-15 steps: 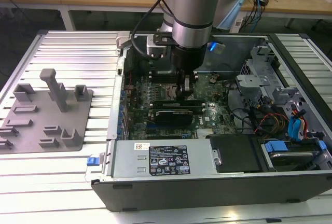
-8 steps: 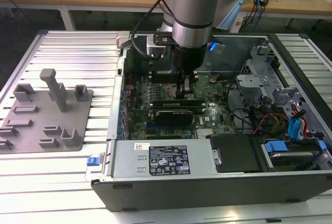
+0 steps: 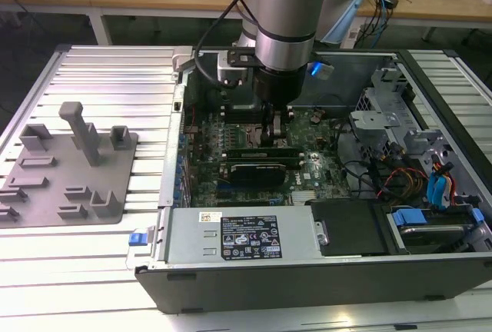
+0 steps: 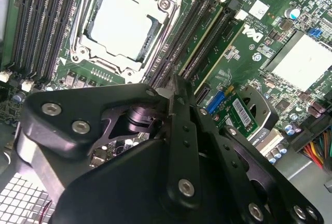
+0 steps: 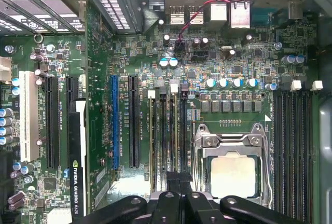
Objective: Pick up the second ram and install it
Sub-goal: 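Insert the second ram into the second slot, then press down the second ram until it locks into place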
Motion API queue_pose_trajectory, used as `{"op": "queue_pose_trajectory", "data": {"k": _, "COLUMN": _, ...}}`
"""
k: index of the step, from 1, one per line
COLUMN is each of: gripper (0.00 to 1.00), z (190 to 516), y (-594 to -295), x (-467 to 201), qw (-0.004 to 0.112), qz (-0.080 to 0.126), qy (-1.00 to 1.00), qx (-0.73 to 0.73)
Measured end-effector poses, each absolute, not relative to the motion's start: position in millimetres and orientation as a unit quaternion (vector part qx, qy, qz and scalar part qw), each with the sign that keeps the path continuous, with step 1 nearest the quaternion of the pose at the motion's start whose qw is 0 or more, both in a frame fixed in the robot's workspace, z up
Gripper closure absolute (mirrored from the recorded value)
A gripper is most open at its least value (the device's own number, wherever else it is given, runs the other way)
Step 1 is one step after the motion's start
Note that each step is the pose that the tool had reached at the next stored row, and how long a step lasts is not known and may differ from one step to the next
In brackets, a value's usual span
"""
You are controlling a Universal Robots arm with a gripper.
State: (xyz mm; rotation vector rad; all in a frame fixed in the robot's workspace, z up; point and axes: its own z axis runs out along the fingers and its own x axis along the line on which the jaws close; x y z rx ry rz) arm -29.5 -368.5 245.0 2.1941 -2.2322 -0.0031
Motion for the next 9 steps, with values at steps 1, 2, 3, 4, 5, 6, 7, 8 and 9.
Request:
{"op": "queue_pose_trajectory", "data": {"k": 1, "gripper": 0.92, "z": 245.0, "y": -368.5, "x": -29.5, "qw": 0.006, "qz": -0.001, "qy": -0.713, "qx": 0.701}}
{"op": "queue_pose_trajectory", "data": {"k": 2, "gripper": 0.92, "z": 245.1, "y": -368.5, "x": -29.5, "qw": 0.006, "qz": -0.001, "qy": -0.713, "qx": 0.701}}
{"op": "queue_pose_trajectory", "data": {"k": 3, "gripper": 0.92, "z": 245.0, "y": -368.5, "x": -29.5, "qw": 0.006, "qz": -0.001, "qy": -0.713, "qx": 0.701}}
{"op": "queue_pose_trajectory", "data": {"k": 4, "gripper": 0.92, "z": 245.0, "y": -368.5, "x": -29.5, "qw": 0.006, "qz": -0.001, "qy": -0.713, "qx": 0.701}}
{"op": "queue_pose_trajectory", "data": {"k": 5, "gripper": 0.92, "z": 245.0, "y": -368.5, "x": -29.5, "qw": 0.005, "qz": -0.001, "qy": -0.713, "qx": 0.701}}
{"op": "queue_pose_trajectory", "data": {"k": 6, "gripper": 0.92, "z": 245.0, "y": -368.5, "x": -29.5, "qw": 0.005, "qz": -0.001, "qy": -0.713, "qx": 0.701}}
{"op": "queue_pose_trajectory", "data": {"k": 7, "gripper": 0.92, "z": 245.0, "y": -368.5, "x": -29.5, "qw": 0.005, "qz": -0.001, "qy": -0.713, "qx": 0.701}}
{"op": "queue_pose_trajectory", "data": {"k": 8, "gripper": 0.92, "z": 245.0, "y": -368.5, "x": -29.4, "qw": 0.005, "qz": -0.001, "qy": -0.713, "qx": 0.701}}
{"op": "queue_pose_trajectory", "data": {"k": 9, "gripper": 0.92, "z": 245.1, "y": -368.6, "x": -27.2, "qw": 0.005, "qz": -0.001, "qy": -0.713, "qx": 0.701}}
